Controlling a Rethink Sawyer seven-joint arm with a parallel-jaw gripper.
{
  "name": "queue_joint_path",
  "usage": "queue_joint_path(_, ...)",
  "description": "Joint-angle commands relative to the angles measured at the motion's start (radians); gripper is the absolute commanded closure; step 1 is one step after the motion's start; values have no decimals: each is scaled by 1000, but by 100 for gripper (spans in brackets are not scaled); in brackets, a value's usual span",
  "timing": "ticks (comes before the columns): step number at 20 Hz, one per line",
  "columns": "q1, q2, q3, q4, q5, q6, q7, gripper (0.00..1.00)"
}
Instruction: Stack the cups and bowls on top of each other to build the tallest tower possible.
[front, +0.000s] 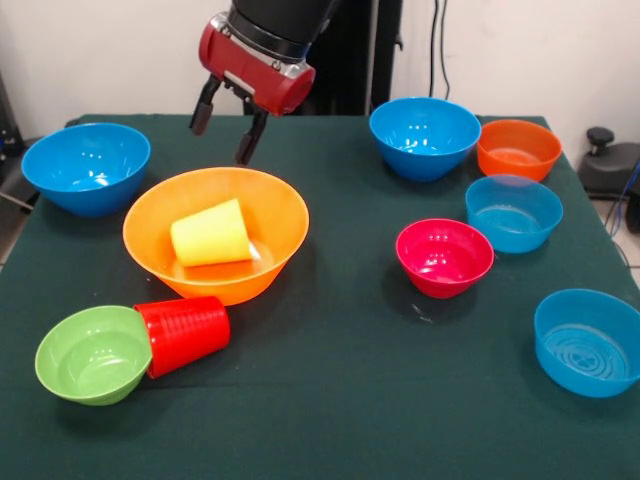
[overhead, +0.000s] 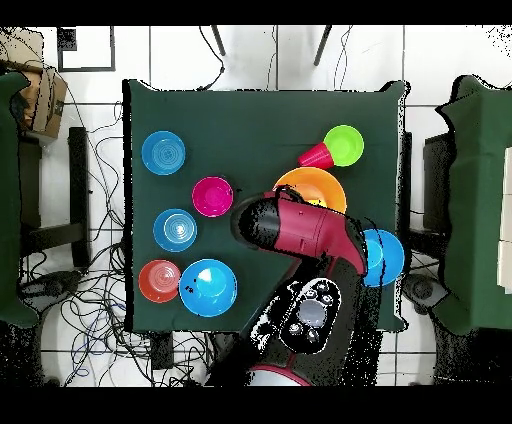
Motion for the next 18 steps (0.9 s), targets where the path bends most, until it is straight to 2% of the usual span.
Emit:
queue_joint_path(1, -48, -1, 90, -9, 24, -8, 116, 0)
queue_joint_path(4, -98, 4, 111, -72, 25, 18, 74, 0)
queue_joint_path(7, -176, 29, 163, -140, 17, 4, 17, 0)
queue_joint_path(11, -253, 58, 214, -235, 3, 44, -39, 0)
queue_joint_path(16, -297, 130, 253, -384, -16, 135, -85, 0)
queue_joint_path(18, -296, 158, 246, -442, -26, 171, -89, 0)
